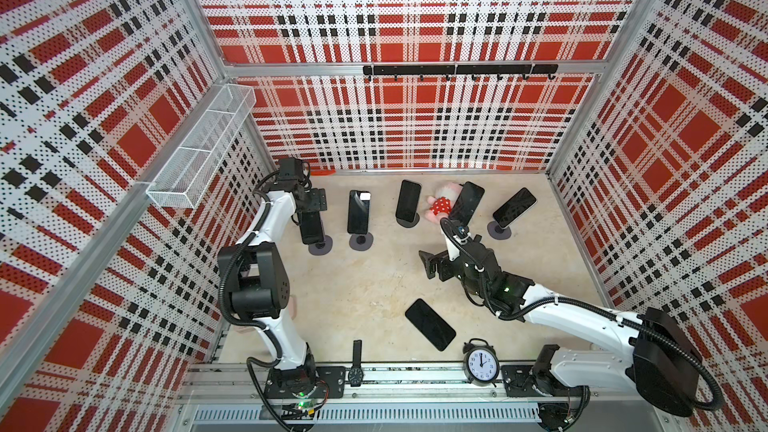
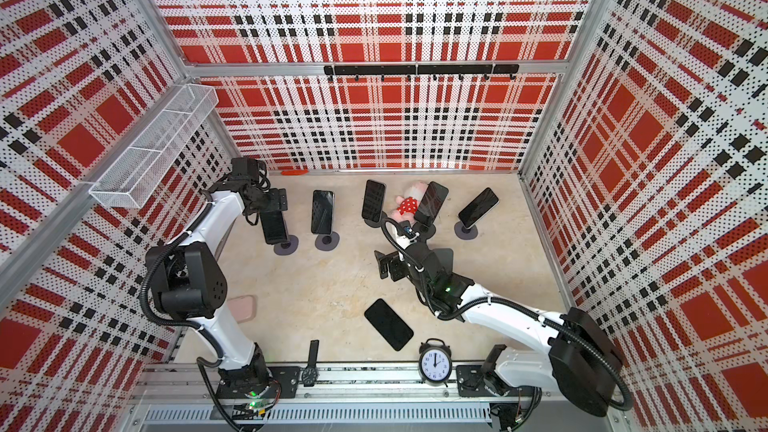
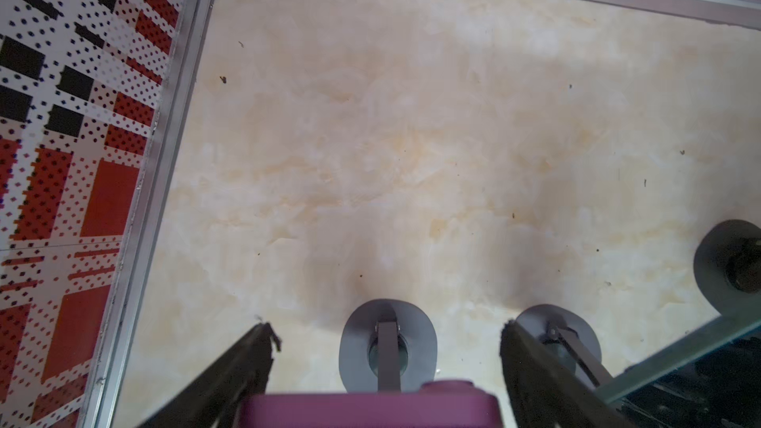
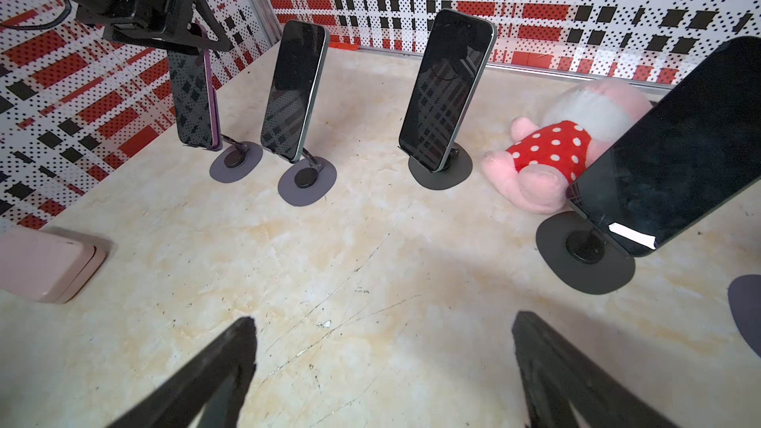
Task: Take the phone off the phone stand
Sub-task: 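Lower the open left gripper around the purple-edged phone's top edge and close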
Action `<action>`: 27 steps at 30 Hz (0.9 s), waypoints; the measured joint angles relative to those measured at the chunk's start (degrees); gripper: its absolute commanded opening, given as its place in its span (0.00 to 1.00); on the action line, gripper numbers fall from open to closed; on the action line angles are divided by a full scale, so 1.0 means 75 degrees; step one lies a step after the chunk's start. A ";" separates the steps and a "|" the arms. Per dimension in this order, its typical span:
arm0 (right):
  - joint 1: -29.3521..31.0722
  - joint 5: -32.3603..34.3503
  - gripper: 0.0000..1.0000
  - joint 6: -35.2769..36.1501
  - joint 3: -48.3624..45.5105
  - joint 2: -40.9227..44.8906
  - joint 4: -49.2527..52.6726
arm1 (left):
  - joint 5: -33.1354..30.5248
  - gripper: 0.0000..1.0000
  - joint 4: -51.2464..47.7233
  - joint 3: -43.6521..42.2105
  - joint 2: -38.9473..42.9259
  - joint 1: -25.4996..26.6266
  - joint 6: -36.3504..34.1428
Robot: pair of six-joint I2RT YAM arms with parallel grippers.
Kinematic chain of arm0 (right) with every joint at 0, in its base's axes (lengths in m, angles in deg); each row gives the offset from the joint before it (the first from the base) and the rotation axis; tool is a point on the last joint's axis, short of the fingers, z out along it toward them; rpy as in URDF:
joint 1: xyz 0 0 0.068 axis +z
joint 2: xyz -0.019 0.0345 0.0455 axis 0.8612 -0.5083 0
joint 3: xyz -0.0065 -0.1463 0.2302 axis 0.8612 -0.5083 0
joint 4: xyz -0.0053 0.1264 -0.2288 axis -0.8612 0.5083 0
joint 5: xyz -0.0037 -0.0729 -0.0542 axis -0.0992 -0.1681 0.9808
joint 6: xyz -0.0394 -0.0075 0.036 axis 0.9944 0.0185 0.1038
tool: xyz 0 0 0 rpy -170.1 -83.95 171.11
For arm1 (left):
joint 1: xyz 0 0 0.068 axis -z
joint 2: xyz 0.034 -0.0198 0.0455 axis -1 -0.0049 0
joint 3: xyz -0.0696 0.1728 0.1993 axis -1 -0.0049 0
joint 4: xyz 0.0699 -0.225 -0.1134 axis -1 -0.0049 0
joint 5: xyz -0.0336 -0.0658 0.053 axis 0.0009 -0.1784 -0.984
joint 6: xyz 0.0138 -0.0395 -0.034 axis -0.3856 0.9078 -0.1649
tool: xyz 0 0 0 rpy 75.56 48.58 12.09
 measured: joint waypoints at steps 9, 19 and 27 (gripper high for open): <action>0.0000 -0.0003 1.00 -0.0003 0.0000 0.0032 0.0020 | -0.0082 0.75 -0.0006 0.0003 -0.0050 -0.0052 0.0023; 0.0000 -0.0003 1.00 -0.0003 0.0000 0.0032 0.0020 | -0.0085 0.71 -0.0017 0.0006 -0.0050 -0.0055 0.0017; 0.0000 -0.0006 1.00 -0.0026 0.0000 0.0032 0.0020 | 0.0003 0.68 -0.0271 0.0090 -0.0020 -0.0055 0.0020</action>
